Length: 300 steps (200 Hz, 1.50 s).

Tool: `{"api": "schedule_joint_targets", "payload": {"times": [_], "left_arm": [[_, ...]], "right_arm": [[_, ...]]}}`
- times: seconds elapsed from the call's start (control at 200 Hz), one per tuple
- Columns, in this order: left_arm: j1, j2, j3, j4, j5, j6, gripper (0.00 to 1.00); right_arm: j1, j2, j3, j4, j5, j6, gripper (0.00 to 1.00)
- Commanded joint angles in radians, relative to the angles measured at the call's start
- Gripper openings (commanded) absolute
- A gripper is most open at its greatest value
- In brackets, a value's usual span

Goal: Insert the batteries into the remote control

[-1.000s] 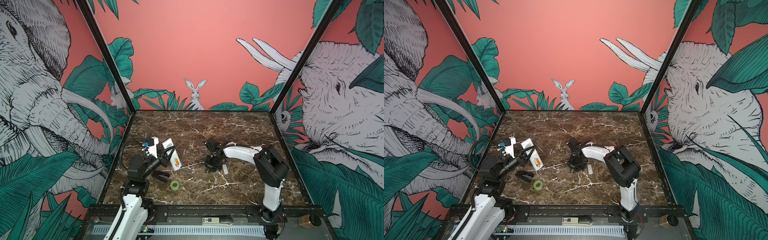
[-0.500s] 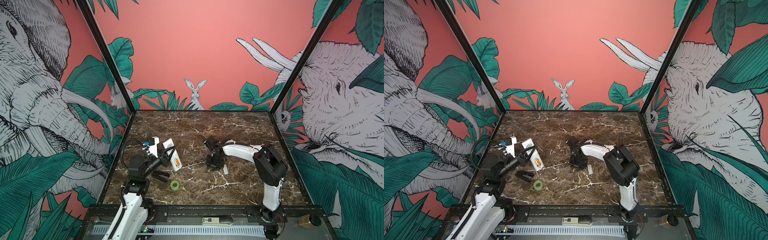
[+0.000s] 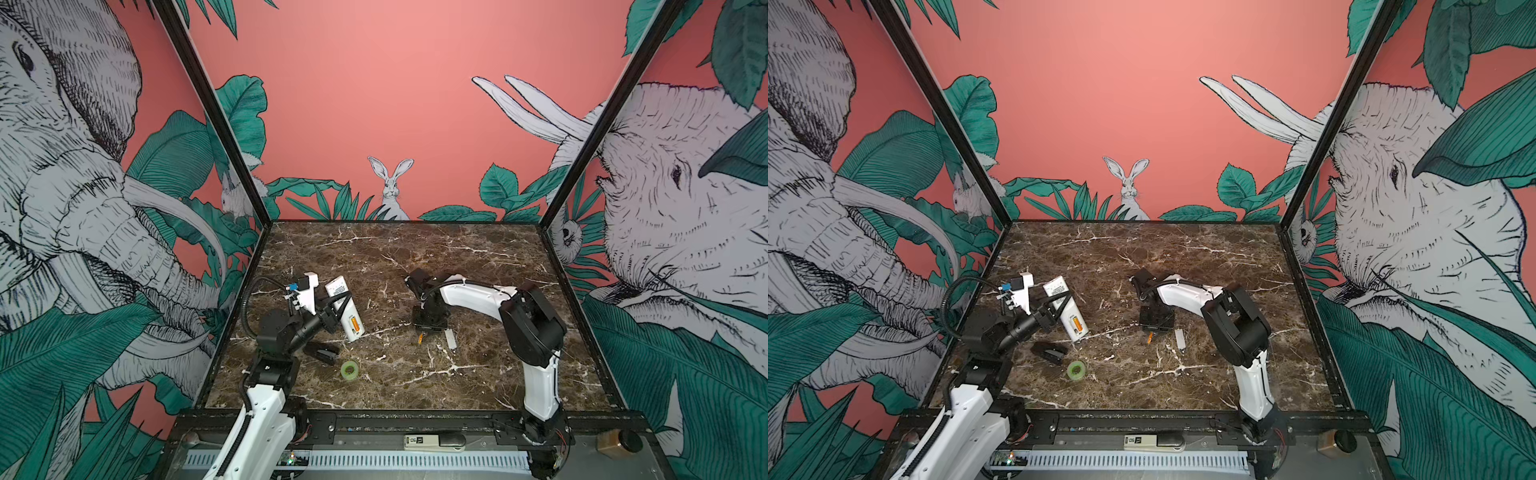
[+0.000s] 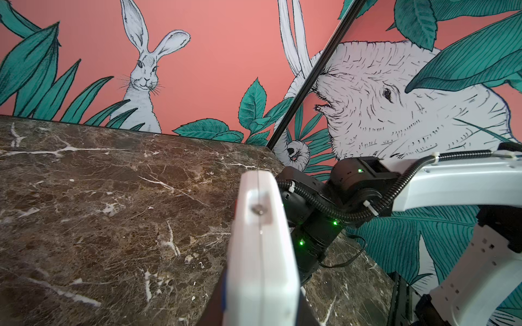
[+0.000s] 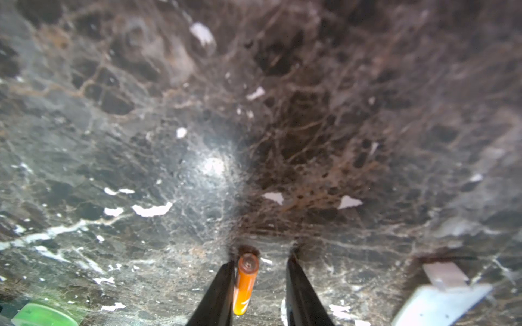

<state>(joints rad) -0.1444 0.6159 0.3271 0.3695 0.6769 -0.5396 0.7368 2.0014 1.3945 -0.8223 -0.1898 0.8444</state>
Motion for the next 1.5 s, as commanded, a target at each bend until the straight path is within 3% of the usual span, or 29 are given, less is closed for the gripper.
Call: {"api": "schedule_joint_targets", "payload": {"times": [0.0, 0.69, 1.23, 1.495], "left_arm": [[-0.004, -0.002, 0.020, 0.046, 0.014, -0.006, 0.00], [-0.003, 0.027, 0.055, -0.003, -0.004, -0.016, 0.00], [-0.004, 0.163, 0.077, 0.122, -0.018, -0.166, 0.00], [-0.003, 0.257, 0.089, 0.192, -0.017, -0.222, 0.00]], "right_arm": [[-0.005, 0.060, 0.000, -0.004, 0.048, -0.028, 0.31], [0.010, 0.001, -0.146, 0.133, 0.057, -0.057, 0.10], [0.016, -0.393, -0.434, 0.592, 0.050, -0.233, 0.00], [0.013, -0.552, -0.493, 0.746, -0.058, -0.295, 0.00]]}}
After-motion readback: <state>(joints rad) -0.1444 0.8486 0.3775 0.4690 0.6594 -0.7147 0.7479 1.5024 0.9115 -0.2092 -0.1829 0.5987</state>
